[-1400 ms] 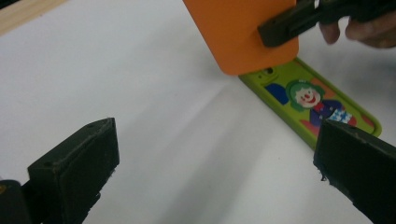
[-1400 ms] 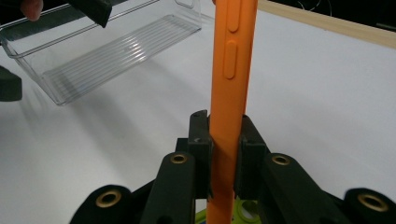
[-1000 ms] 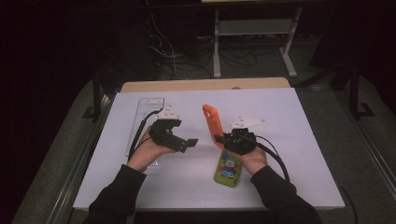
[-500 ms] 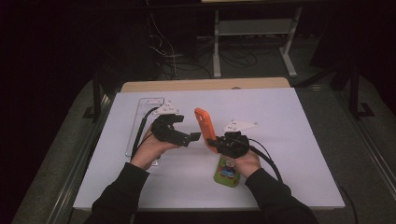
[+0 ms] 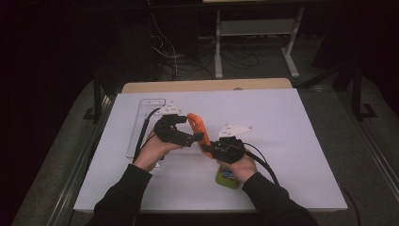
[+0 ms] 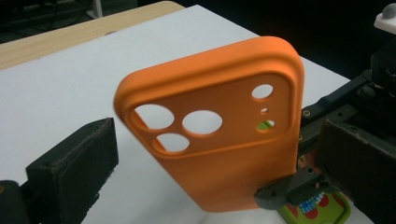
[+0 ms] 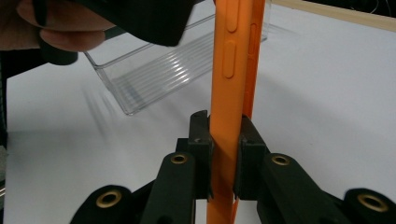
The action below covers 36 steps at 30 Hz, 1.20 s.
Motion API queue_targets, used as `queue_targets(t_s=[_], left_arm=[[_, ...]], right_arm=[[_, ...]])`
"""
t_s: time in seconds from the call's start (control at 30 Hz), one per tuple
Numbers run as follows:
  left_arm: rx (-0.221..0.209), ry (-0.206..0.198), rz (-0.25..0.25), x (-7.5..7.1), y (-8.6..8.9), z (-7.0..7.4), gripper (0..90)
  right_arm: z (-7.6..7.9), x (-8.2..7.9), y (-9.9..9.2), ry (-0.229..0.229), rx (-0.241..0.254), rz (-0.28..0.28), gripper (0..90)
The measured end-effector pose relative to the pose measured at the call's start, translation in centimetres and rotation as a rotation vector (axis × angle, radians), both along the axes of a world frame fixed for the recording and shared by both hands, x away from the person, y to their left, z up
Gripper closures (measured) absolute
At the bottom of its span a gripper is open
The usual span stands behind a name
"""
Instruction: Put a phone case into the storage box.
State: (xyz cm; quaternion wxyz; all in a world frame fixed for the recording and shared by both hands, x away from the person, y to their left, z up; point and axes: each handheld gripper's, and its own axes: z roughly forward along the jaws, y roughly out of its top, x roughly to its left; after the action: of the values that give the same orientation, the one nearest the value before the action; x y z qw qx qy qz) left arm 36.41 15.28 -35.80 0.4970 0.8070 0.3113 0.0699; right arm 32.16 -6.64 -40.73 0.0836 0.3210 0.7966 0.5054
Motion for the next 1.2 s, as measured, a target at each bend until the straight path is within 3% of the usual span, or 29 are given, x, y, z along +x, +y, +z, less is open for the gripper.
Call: queue_targets(t_s=[0.57,0.9,1.2], left_arm=[[-0.04,0.032,-0.004,0.12,-0.45,-0.57,0.0],[-0.031,0.051,0.003,0.2,-0.66,-0.8,0.1],[-0.059,0.038,0.015,0.26,-0.21,-0.72,10.2]], right_arm=[[0.14,-0.57,0.77,-0.007,0.015,0.041,78.6],[-0.02,-0.59,0.93,-0.006,0.007,0.042,78.5],[-0.13,-0.59,0.96,-0.01,-0.004,0.042,78.5]])
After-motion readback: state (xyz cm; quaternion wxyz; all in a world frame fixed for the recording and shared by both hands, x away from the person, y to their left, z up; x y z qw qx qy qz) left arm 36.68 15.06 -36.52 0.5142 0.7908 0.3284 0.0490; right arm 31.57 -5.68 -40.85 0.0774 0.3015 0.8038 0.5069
